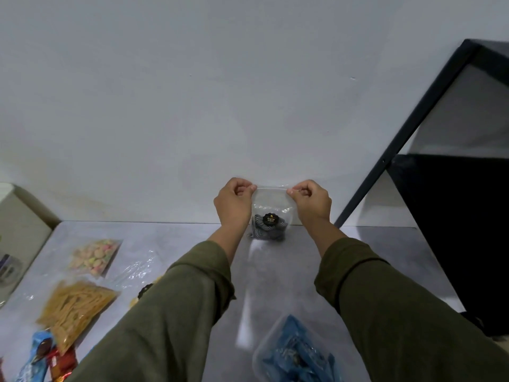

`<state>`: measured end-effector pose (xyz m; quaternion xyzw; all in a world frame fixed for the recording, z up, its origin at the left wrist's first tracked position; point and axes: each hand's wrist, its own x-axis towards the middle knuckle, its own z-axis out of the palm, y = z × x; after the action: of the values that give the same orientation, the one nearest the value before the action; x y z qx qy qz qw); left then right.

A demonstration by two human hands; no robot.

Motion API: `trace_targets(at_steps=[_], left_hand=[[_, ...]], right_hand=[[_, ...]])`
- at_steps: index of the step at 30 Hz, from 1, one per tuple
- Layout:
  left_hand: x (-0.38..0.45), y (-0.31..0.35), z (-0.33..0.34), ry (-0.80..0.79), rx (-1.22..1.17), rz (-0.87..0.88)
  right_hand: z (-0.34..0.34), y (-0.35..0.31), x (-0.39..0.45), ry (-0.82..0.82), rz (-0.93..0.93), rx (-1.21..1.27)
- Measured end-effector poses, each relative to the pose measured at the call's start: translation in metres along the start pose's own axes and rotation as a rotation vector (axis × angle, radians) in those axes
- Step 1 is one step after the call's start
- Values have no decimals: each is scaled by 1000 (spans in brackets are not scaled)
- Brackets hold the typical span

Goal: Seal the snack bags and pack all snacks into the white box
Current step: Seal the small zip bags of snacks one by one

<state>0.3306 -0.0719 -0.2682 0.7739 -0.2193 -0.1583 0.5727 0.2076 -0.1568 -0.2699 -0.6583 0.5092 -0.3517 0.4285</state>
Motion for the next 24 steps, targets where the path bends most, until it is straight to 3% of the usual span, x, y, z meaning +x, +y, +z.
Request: trace_targets(at_steps=[7,16,24], left_hand=[[-7,-7,-10,41,5,17],[-10,-17,-88,5,15,-16],[-37,-66,-198,-52,76,-80]], right_hand=[[10,2,-14,56,-9,-43],[21,-30,-62,187,97,-84],[88,-50,-155,-41,76,-144]])
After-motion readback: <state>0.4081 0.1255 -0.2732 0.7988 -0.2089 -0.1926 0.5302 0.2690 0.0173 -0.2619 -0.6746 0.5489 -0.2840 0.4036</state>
